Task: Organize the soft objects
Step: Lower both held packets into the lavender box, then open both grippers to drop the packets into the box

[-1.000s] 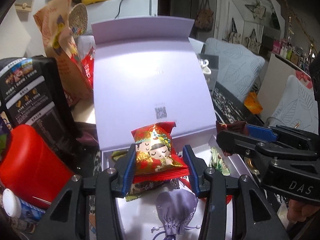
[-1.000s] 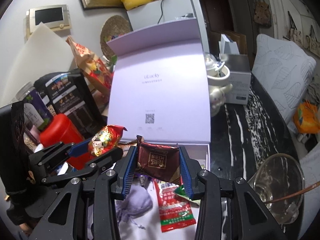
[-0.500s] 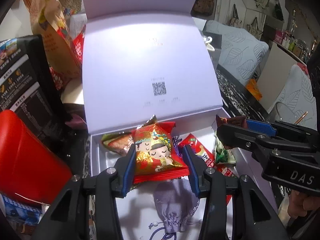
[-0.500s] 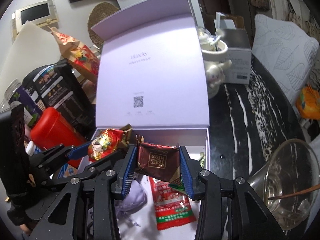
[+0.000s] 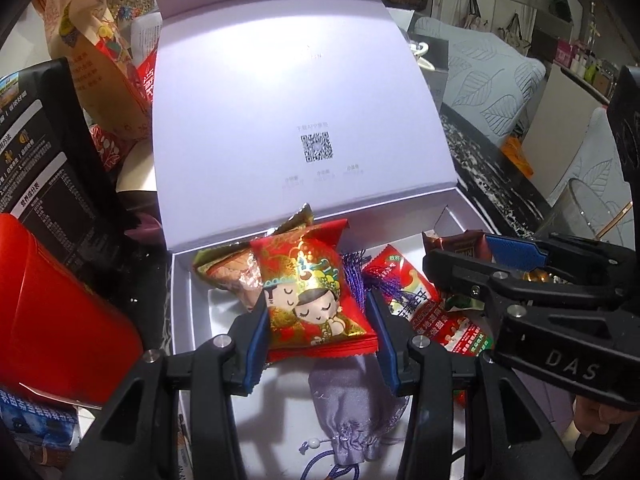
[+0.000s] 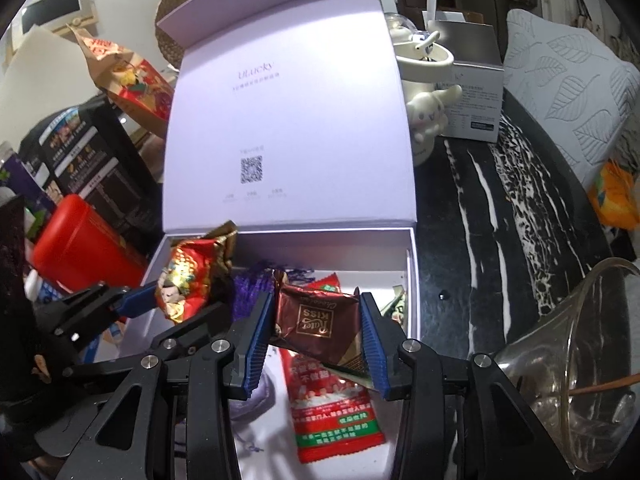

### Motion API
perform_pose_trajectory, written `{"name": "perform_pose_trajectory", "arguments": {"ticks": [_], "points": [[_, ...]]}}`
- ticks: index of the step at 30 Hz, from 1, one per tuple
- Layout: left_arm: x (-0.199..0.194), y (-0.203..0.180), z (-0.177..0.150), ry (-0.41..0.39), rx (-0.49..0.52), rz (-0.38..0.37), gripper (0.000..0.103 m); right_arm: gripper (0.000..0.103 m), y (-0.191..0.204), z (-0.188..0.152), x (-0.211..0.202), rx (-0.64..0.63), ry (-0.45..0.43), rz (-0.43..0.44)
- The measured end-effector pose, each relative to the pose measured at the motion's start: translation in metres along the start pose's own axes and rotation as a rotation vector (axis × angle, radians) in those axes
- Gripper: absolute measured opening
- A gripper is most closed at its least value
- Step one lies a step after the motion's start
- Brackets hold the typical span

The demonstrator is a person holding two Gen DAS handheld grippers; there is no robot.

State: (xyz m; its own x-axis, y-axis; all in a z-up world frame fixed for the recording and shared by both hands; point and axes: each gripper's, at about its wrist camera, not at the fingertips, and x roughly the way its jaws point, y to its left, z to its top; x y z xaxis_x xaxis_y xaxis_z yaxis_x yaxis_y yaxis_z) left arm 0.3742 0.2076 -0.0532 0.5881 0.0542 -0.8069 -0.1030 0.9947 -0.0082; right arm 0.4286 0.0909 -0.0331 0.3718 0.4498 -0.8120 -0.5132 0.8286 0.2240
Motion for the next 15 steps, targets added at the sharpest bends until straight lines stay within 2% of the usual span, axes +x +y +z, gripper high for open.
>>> {"name": "perform_pose_trajectory", "arguments": {"ticks": [3, 8, 10, 13, 15], "points": [[0.005, -0.001, 0.0, 0.041, -0.007, 0.007, 0.045, 0.043, -0.002, -0.001, 0.005, 0.003, 0.015, -0.01], [0.004, -0.002, 0.0, 0.063, -0.023, 0.002, 0.045, 0.044, -0.007, -0.003, 0.008, 0.017, 0.031, -0.026], [0.001, 0.001, 0.001, 0.061, -0.041, -0.006, 0.046, 0.045, -0.008, -0.002, 0.006, 0.026, 0.027, -0.023], [-0.007, 0.0, 0.001, 0.035, -0.032, 0.03, 0.046, 0.049, -0.006, -0.001, 0.001, 0.03, 0.016, -0.012], [-0.012, 0.002, 0.002, 0.024, -0.047, 0.033, 0.05, 0.051, -0.005, 0.0, -0.005, 0.022, 0.006, -0.006]]}}
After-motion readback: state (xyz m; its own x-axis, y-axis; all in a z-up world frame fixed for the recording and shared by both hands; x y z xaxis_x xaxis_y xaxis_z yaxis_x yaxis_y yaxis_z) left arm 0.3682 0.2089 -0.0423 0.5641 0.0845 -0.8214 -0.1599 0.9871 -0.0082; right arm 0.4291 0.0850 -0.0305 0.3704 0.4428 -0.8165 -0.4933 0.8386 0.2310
